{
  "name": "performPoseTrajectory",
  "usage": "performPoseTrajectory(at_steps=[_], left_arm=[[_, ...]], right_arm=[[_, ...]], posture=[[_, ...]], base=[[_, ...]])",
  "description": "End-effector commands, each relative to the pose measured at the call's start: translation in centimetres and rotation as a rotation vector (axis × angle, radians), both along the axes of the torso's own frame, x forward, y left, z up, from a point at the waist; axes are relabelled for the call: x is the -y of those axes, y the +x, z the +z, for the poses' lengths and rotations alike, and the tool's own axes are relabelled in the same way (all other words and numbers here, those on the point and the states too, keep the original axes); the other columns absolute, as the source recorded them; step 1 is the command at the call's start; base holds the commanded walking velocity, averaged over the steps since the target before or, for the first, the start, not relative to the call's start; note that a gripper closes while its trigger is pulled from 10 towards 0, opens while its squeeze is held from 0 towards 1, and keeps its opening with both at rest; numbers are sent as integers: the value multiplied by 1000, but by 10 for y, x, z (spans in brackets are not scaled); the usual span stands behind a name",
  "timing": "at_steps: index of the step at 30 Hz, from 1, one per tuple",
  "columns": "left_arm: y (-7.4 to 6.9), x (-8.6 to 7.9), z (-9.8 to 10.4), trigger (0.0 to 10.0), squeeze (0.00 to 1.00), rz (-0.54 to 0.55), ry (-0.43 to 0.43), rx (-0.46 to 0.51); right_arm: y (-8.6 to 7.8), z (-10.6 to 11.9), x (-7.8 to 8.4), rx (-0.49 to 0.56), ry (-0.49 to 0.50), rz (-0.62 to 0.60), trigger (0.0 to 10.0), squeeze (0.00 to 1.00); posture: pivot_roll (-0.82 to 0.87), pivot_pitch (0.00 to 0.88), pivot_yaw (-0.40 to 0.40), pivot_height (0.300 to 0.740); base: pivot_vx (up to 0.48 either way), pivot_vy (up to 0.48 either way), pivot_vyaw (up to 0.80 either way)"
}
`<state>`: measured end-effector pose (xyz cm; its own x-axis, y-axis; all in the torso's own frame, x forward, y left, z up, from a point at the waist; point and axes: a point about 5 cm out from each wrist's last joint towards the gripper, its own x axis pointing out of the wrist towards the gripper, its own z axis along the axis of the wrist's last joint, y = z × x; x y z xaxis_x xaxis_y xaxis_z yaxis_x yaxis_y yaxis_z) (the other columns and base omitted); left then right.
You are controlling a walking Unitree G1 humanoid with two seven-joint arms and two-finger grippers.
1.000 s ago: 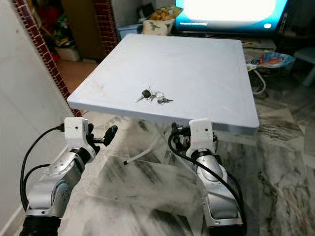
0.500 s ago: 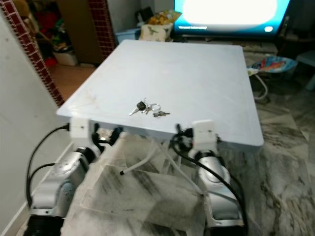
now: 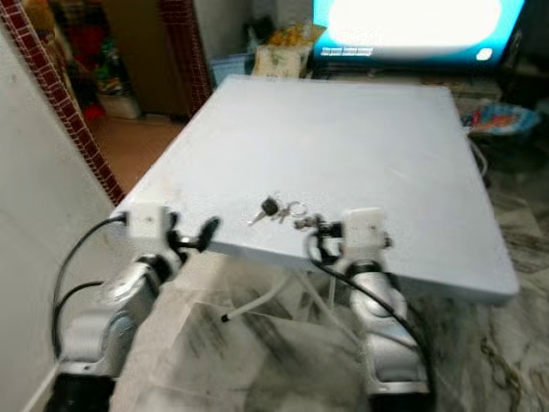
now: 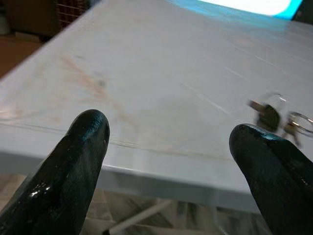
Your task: Hang keys on a hook
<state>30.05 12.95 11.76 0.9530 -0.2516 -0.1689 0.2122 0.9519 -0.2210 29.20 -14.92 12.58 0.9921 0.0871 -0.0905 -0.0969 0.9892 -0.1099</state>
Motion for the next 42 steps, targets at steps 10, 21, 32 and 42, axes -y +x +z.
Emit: performPoseTrajectory(at_steps=[10, 21, 32, 42], left_arm=[[-1, 6, -2, 10000, 0, -16, -2, -12], [-6, 15, -3, 10000, 0, -97, 5, -19], [-13, 26, -13, 10000, 0, -205, 39, -62], [-30, 42, -23, 10000, 0, -384, 62, -117]], right_arm=[[1, 0, 11, 20, -70, -61, 10000, 0], [4, -2, 21, -13, -71, -137, 10000, 0], [5, -8, 22, -51, -65, -134, 10000, 0], [8, -19, 27, -96, -102, -138, 10000, 0]], posture=[[-8, 46, 69, 740], [-4, 50, 70, 740], [-7, 49, 70, 740], [-8, 65, 73, 740]], base=[[0, 0, 0], [0, 0, 0], [0, 0, 0], [0, 0, 0]])
